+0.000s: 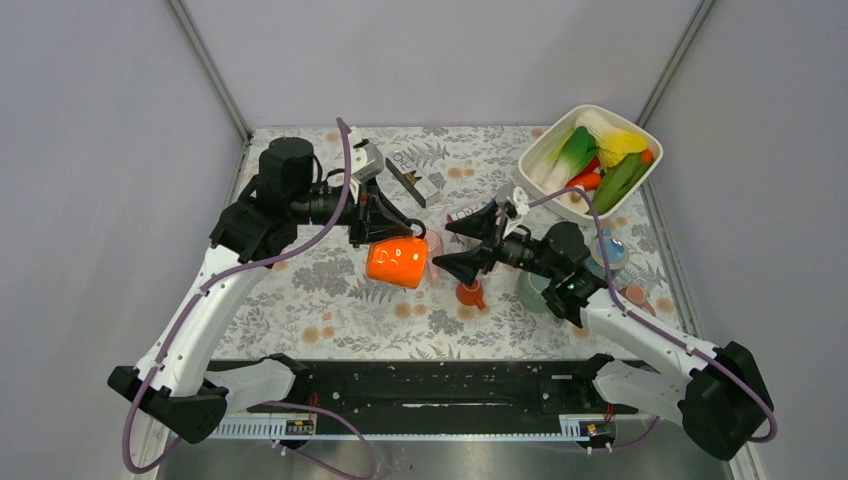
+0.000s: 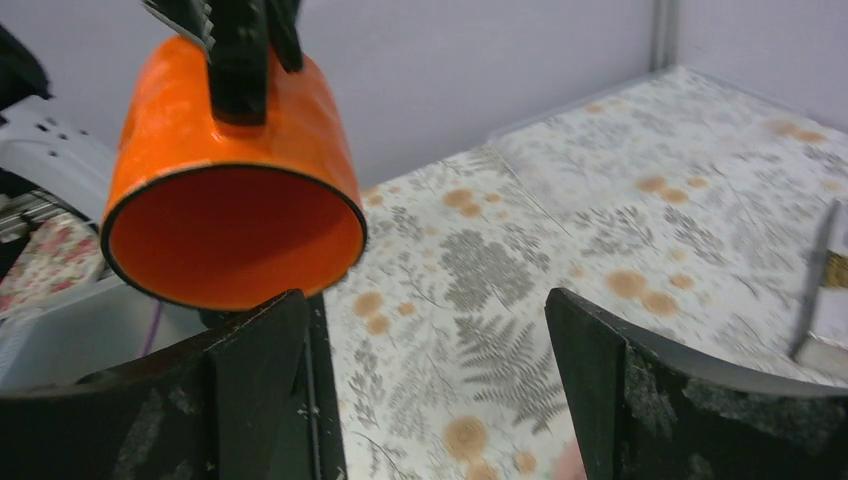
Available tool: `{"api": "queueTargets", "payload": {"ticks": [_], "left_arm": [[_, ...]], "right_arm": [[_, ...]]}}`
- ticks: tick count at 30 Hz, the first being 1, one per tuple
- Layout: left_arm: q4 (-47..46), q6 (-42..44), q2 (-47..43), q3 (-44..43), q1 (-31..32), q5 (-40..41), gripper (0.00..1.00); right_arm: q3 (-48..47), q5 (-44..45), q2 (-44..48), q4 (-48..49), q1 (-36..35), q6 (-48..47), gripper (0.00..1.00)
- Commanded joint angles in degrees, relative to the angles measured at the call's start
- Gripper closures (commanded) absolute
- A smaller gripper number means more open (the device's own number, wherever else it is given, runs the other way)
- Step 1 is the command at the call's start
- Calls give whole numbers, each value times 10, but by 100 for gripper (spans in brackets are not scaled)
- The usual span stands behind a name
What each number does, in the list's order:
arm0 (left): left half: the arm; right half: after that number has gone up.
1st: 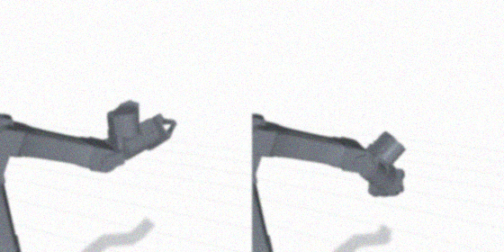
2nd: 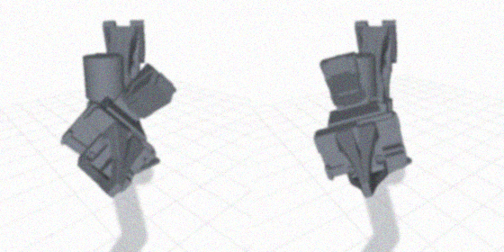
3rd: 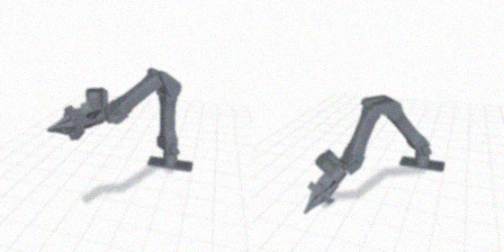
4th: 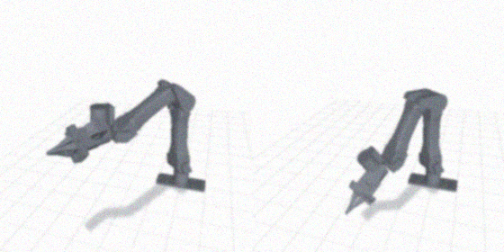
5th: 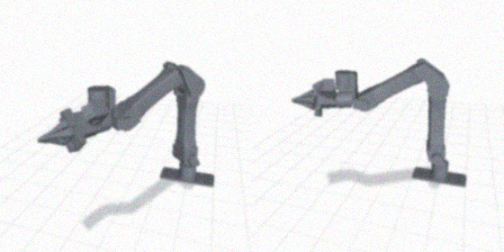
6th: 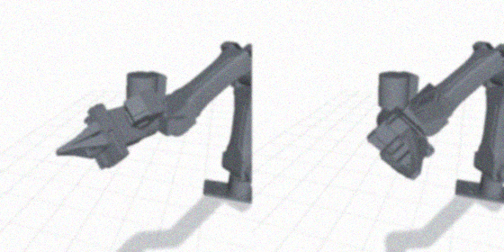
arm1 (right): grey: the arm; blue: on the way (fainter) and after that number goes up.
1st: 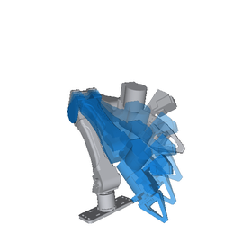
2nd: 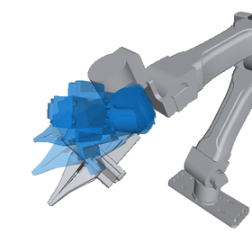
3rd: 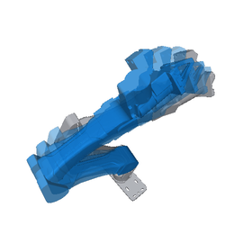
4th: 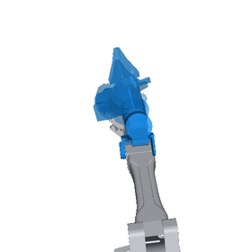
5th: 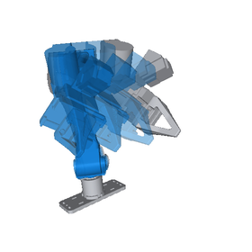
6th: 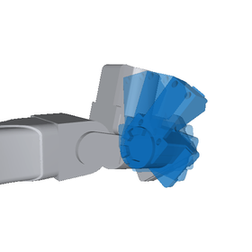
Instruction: Turn the mug right side up
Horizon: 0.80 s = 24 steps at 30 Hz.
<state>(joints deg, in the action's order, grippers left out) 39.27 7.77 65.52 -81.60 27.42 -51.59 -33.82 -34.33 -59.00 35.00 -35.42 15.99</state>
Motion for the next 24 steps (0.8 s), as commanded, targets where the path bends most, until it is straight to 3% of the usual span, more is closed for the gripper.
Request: {"api": "queueTargets", "payload": {"ticks": [1, 7, 8, 14, 16, 17, 18, 20, 21, 22, 24], "left_arm": [[-71, -76, -8, -36, -3, -92, 100], [-98, -115, -8, -26, -2, -98, 100], [-102, -116, -9, -22, -2, -98, 100], [-137, -144, -14, -3, -3, -105, 100], [-118, -127, -16, -3, -6, -105, 100], [-96, -110, -17, -5, -10, -102, 100], [-64, -87, -17, -8, -15, -99, 92], [10, -15, -19, -19, -25, -77, 41], [46, 23, -22, -26, -29, -60, 20], [80, 58, -28, -31, -32, -38, 6], [120, 109, -43, -38, -33, 31, 1]], "right_arm": [[-66, 19, -46, 104, -64, 29, 1], [-109, 3, -118, 153, -99, 55, 2], [-114, -1, -127, 164, -102, 61, 6], [-139, -46, -157, 180, -115, 67, 65], [-125, -48, -143, 172, -115, 36, 99], [-119, -43, -130, 155, -115, 7, 100], [-117, -41, -114, 116, -115, -33, 100], [-140, -29, -84, -50, -115, -160, 100], [-164, -19, -73, -146, -115, -223, 100], [-188, -4, -64, -227, -115, -290, 100], [-238, 35, -62, -390, -115, -408, 100]]}}
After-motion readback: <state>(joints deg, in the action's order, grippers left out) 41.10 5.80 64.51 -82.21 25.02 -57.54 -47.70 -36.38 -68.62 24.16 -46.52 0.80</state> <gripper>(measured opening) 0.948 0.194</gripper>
